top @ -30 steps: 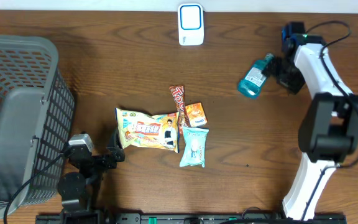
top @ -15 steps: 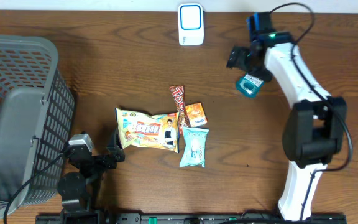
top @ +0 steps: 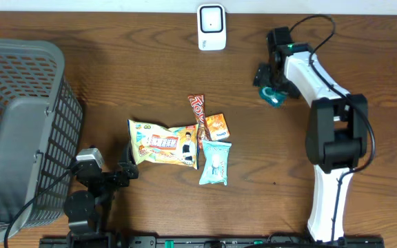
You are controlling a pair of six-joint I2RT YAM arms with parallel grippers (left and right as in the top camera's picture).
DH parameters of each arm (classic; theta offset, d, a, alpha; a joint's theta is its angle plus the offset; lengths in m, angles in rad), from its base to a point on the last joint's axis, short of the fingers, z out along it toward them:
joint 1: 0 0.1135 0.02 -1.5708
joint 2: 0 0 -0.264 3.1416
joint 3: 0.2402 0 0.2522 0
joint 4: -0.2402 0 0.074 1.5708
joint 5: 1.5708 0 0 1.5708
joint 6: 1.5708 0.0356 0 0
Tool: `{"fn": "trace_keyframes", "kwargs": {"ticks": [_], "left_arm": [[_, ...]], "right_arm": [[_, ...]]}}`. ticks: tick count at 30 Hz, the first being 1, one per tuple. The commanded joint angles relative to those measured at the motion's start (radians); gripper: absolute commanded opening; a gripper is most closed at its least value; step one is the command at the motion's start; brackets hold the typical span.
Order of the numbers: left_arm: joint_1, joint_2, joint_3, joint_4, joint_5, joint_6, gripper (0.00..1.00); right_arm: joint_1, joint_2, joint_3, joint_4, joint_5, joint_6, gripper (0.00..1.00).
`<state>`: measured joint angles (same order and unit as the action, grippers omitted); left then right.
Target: Scan the item barcode
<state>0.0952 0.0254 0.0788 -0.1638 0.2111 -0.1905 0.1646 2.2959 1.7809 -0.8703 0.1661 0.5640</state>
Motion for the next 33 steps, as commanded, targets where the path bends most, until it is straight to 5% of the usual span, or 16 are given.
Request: {"fn": "trace_keyframes", "kwargs": {"ticks": [1, 9, 13, 18, 25, 33], "left_arm": [[-0.003, -0.001, -0.024, -0.008, 0.006, -0.009, 0.98], [-0.003, -0.001, -0.024, -0.008, 0.006, -0.009, 0.98], [-0.003, -0.001, -0.024, -0.008, 0.006, -0.009, 0.98], [-0.003, -0.001, -0.024, -0.008, 0.006, -0.009, 0.98], [-0.003, -0.001, -0.024, -0.008, 0.006, -0.009, 0.98], [-0.003, -0.001, -0.024, -0.008, 0.006, -0.009, 0.98]], "right_arm": [[-0.014, 0.084, -0.009, -0.017, 0.015, 0.005, 0.9], [-0.047, 0.1, -0.009, -0.069, 0.016, 0.003, 0.6], [-0.06, 0.1, -0.009, -0.056, 0.016, 0.003, 0.57], [-0.102, 0.099, -0.009, -0.094, 0.043, -0.019, 0.39], [-0.278, 0.098, -0.009, -0.159, 0.05, -0.067, 0.34], [-0.507, 0.063, -0.009, -0.19, 0.301, -0.154, 0.34]]}}
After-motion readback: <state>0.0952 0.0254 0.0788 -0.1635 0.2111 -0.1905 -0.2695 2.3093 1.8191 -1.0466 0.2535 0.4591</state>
